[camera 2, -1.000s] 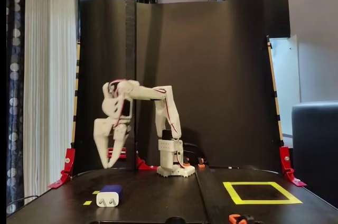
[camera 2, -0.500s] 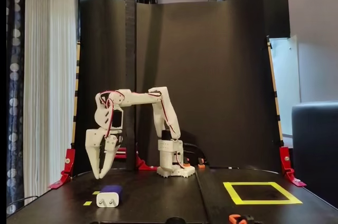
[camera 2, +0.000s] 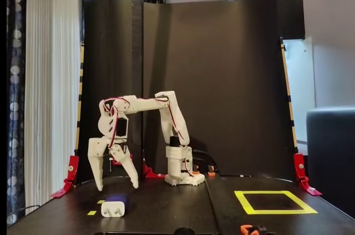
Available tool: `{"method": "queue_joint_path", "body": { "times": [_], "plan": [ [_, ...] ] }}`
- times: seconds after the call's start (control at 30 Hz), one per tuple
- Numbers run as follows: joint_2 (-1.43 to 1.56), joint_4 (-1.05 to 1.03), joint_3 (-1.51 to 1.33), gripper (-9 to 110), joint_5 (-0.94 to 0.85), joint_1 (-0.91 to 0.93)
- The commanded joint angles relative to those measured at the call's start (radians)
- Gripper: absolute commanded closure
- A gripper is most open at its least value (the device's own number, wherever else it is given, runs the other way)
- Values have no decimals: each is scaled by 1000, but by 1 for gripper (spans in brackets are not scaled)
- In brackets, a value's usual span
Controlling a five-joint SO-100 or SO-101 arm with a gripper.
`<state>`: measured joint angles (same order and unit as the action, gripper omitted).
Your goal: Grasp a block and put it in the designated area.
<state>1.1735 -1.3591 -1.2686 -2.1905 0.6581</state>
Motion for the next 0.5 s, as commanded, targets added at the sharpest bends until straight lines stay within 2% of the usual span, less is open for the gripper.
{"method": "queue_joint_path", "body": {
  "times": [0.0, 0.47],
  "plan": [
    [0, 3, 38, 64, -8, 5],
    [-101, 46, 37, 64, -18, 5]
  ]
}}
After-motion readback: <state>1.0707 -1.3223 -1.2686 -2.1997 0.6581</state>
